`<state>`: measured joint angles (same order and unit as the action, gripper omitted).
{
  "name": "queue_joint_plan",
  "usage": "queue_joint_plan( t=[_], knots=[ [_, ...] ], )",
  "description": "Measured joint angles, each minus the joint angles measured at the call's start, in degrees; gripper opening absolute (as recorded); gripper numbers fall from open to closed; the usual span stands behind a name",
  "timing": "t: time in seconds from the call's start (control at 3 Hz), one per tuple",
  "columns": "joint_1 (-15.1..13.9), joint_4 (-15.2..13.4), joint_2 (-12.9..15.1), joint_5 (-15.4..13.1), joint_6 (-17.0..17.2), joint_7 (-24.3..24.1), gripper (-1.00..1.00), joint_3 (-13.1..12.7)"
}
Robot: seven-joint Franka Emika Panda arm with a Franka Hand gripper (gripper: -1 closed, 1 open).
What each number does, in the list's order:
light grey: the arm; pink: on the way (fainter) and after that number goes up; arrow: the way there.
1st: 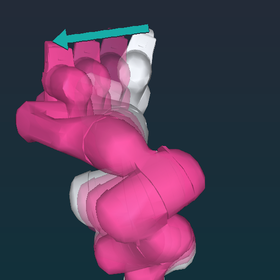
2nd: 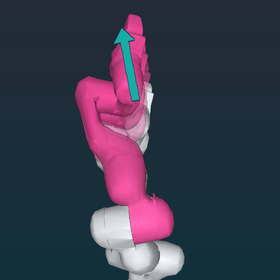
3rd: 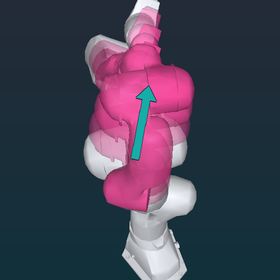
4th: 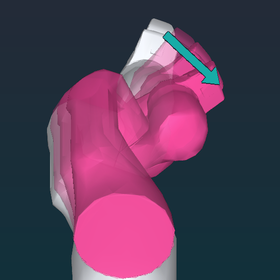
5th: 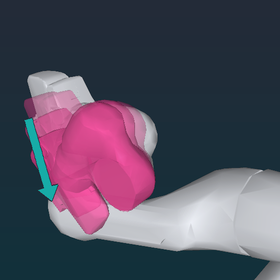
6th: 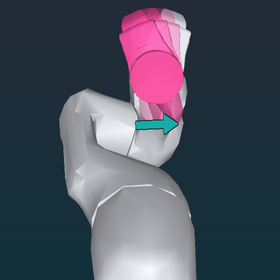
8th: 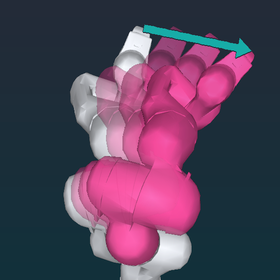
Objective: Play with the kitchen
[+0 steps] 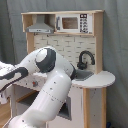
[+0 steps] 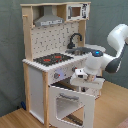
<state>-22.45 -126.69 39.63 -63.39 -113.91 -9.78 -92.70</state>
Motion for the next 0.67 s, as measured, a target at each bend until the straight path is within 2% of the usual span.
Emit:
queue_joint_plan(
  t=[0.33,0.67],
  knots=[
    [-2.3,0.0,0.0,0.6,4.7,-1.5,-1.00,-4.0],
    [-2.9,0.0,0.0,0.7,5.9,-1.8,1.00,-4.9]
  ],
)
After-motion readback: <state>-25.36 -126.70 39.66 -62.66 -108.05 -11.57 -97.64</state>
